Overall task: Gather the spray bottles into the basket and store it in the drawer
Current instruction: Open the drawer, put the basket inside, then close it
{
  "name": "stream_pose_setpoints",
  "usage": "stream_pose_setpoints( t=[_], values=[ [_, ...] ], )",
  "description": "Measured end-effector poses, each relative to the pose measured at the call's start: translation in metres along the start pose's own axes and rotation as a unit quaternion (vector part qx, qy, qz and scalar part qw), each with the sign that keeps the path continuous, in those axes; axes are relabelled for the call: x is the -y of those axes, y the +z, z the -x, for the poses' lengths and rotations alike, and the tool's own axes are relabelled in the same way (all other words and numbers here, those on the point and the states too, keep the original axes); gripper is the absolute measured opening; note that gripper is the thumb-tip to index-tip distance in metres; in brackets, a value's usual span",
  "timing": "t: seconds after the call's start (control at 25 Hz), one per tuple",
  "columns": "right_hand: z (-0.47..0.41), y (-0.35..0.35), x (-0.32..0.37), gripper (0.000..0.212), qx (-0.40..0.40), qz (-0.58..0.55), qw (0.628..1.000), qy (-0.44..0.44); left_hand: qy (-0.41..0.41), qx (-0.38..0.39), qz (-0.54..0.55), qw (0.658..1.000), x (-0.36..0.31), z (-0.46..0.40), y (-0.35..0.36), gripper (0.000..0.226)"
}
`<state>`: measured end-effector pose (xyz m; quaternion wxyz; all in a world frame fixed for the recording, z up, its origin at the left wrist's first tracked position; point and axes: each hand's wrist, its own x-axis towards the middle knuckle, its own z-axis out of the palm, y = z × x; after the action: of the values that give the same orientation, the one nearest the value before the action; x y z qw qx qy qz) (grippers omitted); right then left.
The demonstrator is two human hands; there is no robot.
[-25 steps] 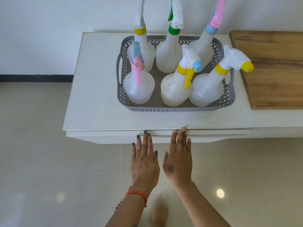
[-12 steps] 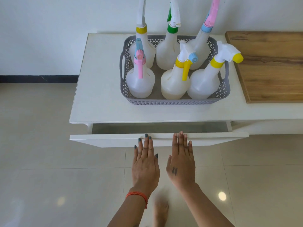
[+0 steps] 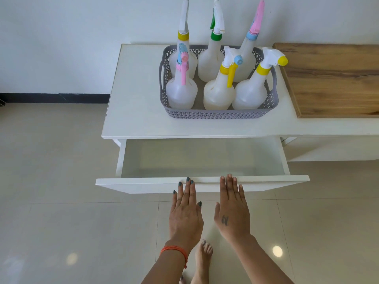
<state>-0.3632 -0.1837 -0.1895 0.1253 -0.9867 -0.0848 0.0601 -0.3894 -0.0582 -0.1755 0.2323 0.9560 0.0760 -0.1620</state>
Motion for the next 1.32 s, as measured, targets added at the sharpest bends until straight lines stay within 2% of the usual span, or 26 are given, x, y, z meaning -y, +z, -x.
stream_pose_setpoints(
  t=[0.24, 0.64, 1.32],
  values=[
    [0.038, -0.004, 0.0, 0.071, 0.007, 0.006, 1.0, 0.014, -0.004, 0.007, 0.001, 1.0, 0.002, 0.038, 0.012, 0.054],
    [0.082, -0.001, -0.009, 0.066, 0.026, 0.005, 0.999, -0.018, -0.011, -0.009, 0.005, 1.0, 0.001, 0.078, 0.031, 0.055],
    [0.163, -0.001, -0.011, 0.073, 0.016, 0.037, 0.999, -0.011, -0.028, -0.006, 0.015, 0.999, 0.002, 0.153, 0.059, 0.056]
  ],
)
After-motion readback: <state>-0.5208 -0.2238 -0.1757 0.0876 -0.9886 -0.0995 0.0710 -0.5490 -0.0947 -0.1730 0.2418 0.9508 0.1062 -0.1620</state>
